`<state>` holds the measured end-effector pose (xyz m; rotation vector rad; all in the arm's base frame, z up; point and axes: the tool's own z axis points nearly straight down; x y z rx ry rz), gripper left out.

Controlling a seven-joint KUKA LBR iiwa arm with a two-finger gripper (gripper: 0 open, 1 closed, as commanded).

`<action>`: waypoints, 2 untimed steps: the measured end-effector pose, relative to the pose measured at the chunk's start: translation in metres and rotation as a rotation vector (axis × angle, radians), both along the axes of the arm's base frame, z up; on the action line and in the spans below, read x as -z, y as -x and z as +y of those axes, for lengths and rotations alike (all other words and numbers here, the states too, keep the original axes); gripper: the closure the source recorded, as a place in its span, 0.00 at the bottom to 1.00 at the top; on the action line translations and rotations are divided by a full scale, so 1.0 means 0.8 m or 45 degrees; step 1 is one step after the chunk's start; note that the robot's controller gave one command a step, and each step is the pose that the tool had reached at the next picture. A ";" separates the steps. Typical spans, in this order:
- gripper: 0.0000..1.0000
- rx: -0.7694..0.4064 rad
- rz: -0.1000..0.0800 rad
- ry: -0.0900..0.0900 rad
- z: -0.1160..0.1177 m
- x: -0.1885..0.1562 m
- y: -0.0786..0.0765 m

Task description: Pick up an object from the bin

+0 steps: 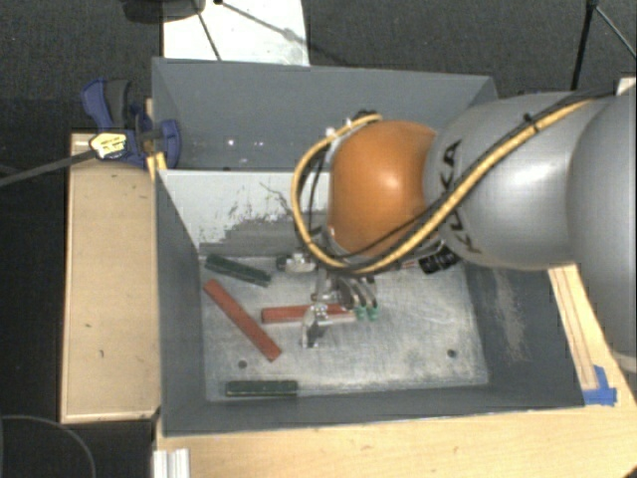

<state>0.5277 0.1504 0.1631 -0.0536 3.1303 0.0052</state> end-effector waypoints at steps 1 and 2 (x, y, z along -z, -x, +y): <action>1.00 0.065 0.012 0.003 -0.048 0.105 -0.037; 1.00 0.068 0.012 0.002 -0.048 0.105 -0.037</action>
Offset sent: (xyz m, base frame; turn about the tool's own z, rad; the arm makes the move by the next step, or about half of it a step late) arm 0.0000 0.0000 0.0000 0.0000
